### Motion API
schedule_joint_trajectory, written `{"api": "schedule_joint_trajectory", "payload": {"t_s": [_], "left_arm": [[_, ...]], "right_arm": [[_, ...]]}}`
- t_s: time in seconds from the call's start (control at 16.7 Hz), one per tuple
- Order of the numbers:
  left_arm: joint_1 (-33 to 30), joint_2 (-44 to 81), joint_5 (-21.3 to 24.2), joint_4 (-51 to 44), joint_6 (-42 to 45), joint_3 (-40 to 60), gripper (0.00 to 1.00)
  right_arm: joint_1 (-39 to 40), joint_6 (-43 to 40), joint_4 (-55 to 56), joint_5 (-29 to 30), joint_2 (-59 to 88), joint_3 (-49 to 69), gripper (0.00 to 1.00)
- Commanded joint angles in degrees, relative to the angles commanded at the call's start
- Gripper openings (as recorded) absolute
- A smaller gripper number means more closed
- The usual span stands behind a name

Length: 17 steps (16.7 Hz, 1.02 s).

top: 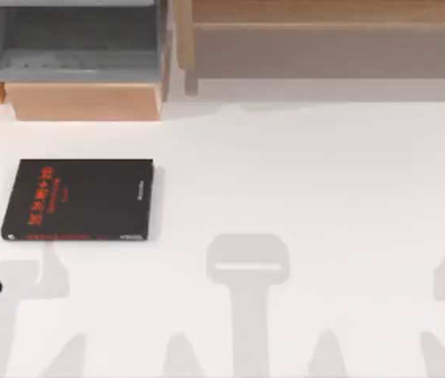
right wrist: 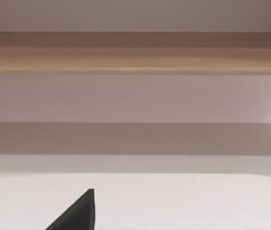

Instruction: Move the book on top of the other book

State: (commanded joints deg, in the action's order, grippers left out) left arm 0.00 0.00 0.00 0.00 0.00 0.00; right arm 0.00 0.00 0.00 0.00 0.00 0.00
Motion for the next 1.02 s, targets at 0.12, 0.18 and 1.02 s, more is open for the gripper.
{"api": "schedule_joint_trajectory", "payload": {"t_s": [0.12,0.18,1.02], "left_arm": [[0.00,0.00,0.00,0.00,0.00,0.00,1.00],[-0.14,0.56,-0.12,0.32,0.00,0.39,1.00],[-7.57,52.31,-6.55,17.25,0.02,34.41,1.00]], "right_arm": [[0.00,0.00,0.00,0.00,0.00,0.00,1.00],[0.00,0.00,0.00,0.00,0.00,0.00,1.00],[0.00,0.00,0.00,0.00,0.00,0.00,1.00]]}}
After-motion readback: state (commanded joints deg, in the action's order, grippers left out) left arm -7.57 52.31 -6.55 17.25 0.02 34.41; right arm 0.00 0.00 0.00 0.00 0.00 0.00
